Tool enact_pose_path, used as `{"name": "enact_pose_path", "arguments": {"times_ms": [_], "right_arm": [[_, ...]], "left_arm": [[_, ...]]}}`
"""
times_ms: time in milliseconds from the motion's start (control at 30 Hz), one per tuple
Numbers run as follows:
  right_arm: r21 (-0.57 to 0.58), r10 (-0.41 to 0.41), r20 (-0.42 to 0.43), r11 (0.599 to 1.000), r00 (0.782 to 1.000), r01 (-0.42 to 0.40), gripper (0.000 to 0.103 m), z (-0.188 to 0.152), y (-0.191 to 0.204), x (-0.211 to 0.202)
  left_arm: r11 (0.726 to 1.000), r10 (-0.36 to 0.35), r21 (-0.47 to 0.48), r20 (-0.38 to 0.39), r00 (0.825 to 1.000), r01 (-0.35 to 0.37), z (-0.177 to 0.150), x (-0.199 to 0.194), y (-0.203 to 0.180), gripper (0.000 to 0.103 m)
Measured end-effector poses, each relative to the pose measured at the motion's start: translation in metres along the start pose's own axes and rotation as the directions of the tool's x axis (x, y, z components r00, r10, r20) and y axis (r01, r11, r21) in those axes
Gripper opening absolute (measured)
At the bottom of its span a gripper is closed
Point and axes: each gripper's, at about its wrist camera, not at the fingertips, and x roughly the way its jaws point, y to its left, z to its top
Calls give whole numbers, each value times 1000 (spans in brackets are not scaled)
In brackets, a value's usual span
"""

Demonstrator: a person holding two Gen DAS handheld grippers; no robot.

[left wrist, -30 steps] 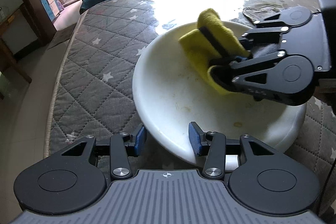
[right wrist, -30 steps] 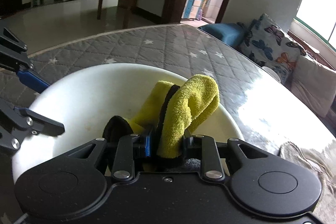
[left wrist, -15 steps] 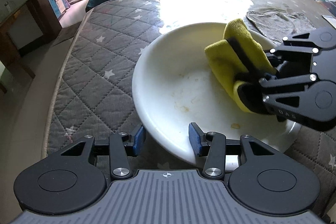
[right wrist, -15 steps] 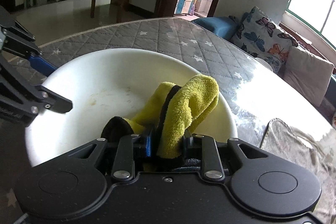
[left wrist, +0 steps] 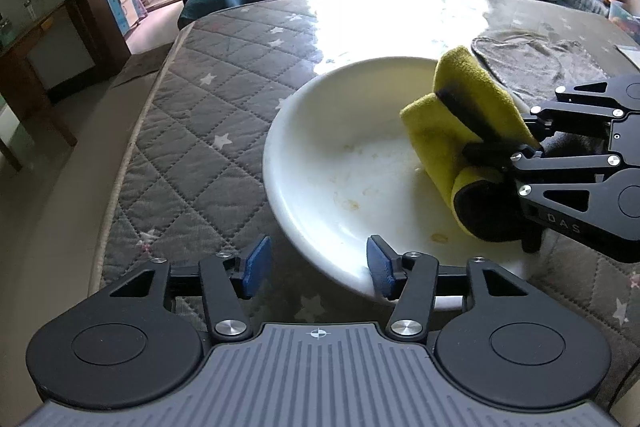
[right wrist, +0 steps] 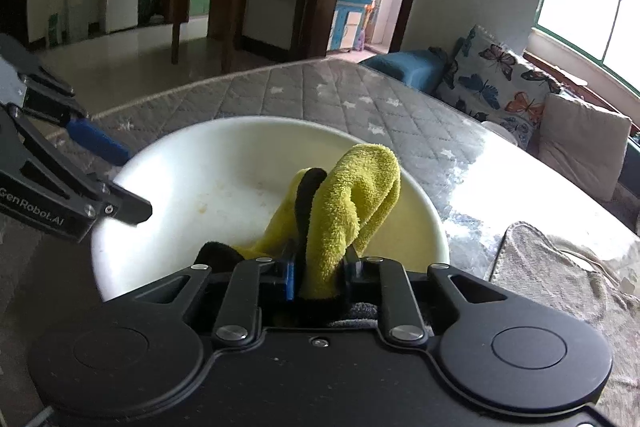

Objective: Clean bowl
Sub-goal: 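Wipe the sponge in the right tool along the bowl's inner wall toward the rim, then lift the sponge out of the bowl with the right tool and carry it toward the grey towel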

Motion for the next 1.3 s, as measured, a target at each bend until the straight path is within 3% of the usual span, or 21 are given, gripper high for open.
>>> {"name": "enact_pose_path", "arguments": {"times_ms": [533, 900, 1133, 1300], "right_arm": [[19, -25, 71, 1000, 997, 24, 22, 9, -4, -31], [50, -128, 76, 991, 989, 124, 22, -5, -30, -63], [81, -210, 42, 975, 977, 206, 22, -18, -50, -68], [130, -224, -27, 965, 974, 226, 22, -34, -63, -48]], "left_arm": [[1000, 18, -8, 79, 997, -17, -11, -36, -10, 68], [1000, -17, 15, 136, 991, 15, -14, -55, -31, 69], [999, -32, 12, 136, 990, 30, -18, -58, -35, 70], [999, -35, 21, 130, 991, 32, -20, -57, -34, 70]]}}
